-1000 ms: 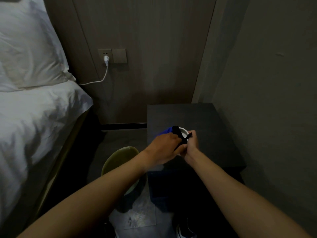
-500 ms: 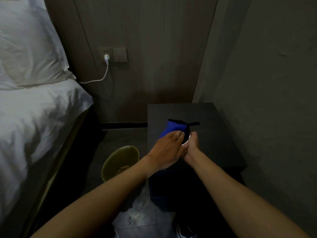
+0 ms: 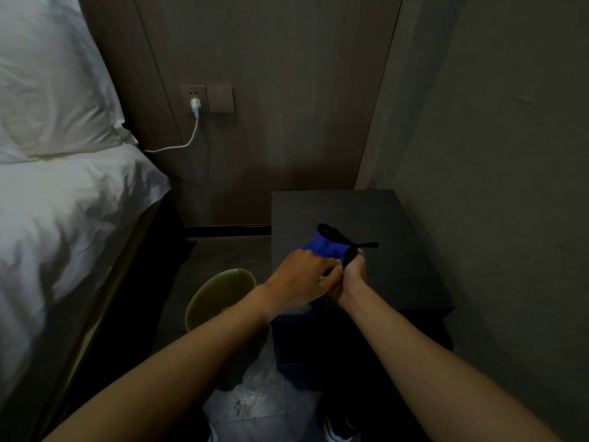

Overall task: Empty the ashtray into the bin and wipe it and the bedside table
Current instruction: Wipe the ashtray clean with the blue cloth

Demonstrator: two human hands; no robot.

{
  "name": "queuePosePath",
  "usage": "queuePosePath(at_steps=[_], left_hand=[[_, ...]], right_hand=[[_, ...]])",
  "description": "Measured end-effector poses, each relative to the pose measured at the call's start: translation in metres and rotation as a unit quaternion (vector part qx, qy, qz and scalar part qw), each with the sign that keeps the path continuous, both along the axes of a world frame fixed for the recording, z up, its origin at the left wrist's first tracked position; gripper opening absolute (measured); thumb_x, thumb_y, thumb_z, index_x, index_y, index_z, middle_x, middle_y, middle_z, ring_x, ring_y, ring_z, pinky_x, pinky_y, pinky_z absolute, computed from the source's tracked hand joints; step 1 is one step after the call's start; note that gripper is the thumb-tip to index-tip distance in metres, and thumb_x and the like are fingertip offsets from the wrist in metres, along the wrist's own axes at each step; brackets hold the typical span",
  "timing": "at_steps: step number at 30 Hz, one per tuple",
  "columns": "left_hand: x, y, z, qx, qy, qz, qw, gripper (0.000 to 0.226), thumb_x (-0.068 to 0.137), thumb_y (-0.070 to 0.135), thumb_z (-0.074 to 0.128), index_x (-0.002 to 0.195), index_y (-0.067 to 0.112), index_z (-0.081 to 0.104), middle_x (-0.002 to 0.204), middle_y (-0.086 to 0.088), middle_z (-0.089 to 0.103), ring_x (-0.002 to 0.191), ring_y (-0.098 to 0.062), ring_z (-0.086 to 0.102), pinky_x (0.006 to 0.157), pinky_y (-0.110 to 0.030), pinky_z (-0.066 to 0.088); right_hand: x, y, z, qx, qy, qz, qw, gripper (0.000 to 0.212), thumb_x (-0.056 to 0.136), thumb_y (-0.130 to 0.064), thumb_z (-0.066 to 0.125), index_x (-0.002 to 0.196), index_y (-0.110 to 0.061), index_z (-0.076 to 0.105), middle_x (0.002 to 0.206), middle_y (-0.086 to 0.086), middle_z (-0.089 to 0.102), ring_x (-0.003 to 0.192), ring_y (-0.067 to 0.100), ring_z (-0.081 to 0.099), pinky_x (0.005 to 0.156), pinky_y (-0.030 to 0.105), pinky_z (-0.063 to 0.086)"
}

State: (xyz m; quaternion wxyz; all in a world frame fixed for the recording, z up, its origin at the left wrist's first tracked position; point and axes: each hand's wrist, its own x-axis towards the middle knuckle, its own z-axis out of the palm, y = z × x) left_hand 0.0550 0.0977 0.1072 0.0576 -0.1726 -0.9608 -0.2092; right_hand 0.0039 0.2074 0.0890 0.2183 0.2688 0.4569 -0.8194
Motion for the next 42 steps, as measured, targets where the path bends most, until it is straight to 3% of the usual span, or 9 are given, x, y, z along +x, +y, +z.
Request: queuePosePath(at_steps=[2,6,9,13,16,23,31,36,42], left_hand=[[-0.001,0.000,0.003,-0.018,-0.001,0.022,1.000,0.036,0.102,0.040,0.041,0.083,0.023,0.067,0.070,0.007,0.060,0.060,-0.006,0.054,0.062,-0.030,0.047],[-0.002,0.004,0.005,-0.071,0.016,0.081,0.994,0.052,0.102,0.051,0.032,0.074,0.021,0.065,0.067,0.003,0.062,0.059,-0.013,0.057,0.061,-0.033,0.049],[-0.001,0.004,0.005,-0.100,0.024,0.112,0.988,0.056,0.106,0.048,0.024,0.080,0.018,0.063,0.070,-0.002,0.062,0.062,-0.020,0.059,0.065,-0.040,0.055],[-0.002,0.011,-0.004,-0.078,0.004,0.141,0.987,0.056,0.104,0.053,0.023,0.090,0.016,0.063,0.085,-0.005,0.067,0.075,-0.022,0.064,0.070,-0.040,0.055],[-0.004,0.015,-0.010,-0.053,0.031,0.159,0.985,0.065,0.097,0.063,0.013,0.093,0.019,0.061,0.091,0.000,0.065,0.080,-0.013,0.061,0.071,-0.030,0.051],[-0.003,0.021,-0.021,0.083,0.090,0.127,0.984,0.029,0.105,0.037,0.036,0.103,0.024,0.063,0.104,0.006,0.066,0.101,-0.004,0.059,0.109,-0.030,0.037],[-0.004,0.027,-0.008,0.172,0.021,0.155,0.973,0.041,0.107,0.033,0.036,0.078,0.017,0.061,0.074,0.000,0.061,0.069,-0.015,0.055,0.063,-0.034,0.038],[-0.004,0.023,-0.007,0.154,0.016,0.131,0.979,0.045,0.107,0.033,0.033,0.081,0.014,0.063,0.076,-0.006,0.065,0.069,-0.019,0.060,0.067,-0.039,0.048],[-0.007,0.005,0.002,0.049,0.059,0.053,0.996,0.039,0.106,0.028,0.036,0.077,0.018,0.060,0.071,0.004,0.056,0.060,-0.009,0.048,0.063,-0.028,0.036]], right_hand=[[0.000,-0.002,-0.001,0.012,0.020,0.012,1.000,0.054,0.101,-0.049,0.030,0.081,-0.014,0.066,0.064,0.005,0.067,0.065,0.022,0.062,0.053,0.027,0.052],[-0.003,-0.001,0.003,0.039,0.041,0.028,0.998,0.050,0.101,-0.044,0.028,0.082,-0.019,0.066,0.055,-0.002,0.067,0.051,0.015,0.061,0.047,0.022,0.047],[-0.004,-0.002,0.003,0.080,0.031,0.041,0.996,0.050,0.098,-0.047,0.026,0.085,-0.022,0.067,0.070,0.003,0.067,0.064,0.019,0.060,0.059,0.026,0.047],[-0.002,-0.005,0.002,0.085,0.039,0.031,0.995,0.043,0.092,-0.045,0.035,0.060,-0.023,0.054,0.047,-0.005,0.052,0.047,0.013,0.049,0.047,0.020,0.038],[-0.001,-0.007,0.002,0.065,0.038,0.019,0.997,0.039,0.088,-0.041,0.041,0.056,-0.024,0.054,0.051,-0.005,0.051,0.051,0.015,0.047,0.049,0.025,0.036],[-0.001,-0.008,0.002,0.034,0.075,0.017,0.996,0.045,0.101,-0.043,0.036,0.084,-0.015,0.066,0.070,0.005,0.069,0.071,0.018,0.064,0.067,0.031,0.050],[-0.003,-0.006,-0.002,-0.013,0.041,-0.006,0.999,0.049,0.100,-0.050,0.034,0.080,-0.016,0.063,0.062,0.004,0.067,0.068,0.020,0.063,0.065,0.030,0.050],[0.000,-0.005,-0.006,-0.010,0.019,-0.003,1.000,0.043,0.092,-0.045,0.042,0.074,-0.015,0.069,0.066,0.004,0.065,0.069,0.022,0.062,0.065,0.030,0.046],[-0.009,-0.003,-0.005,0.016,0.022,0.009,1.000,0.032,0.086,-0.039,0.045,0.071,-0.019,0.065,0.065,0.001,0.063,0.062,0.018,0.059,0.052,0.025,0.044]])
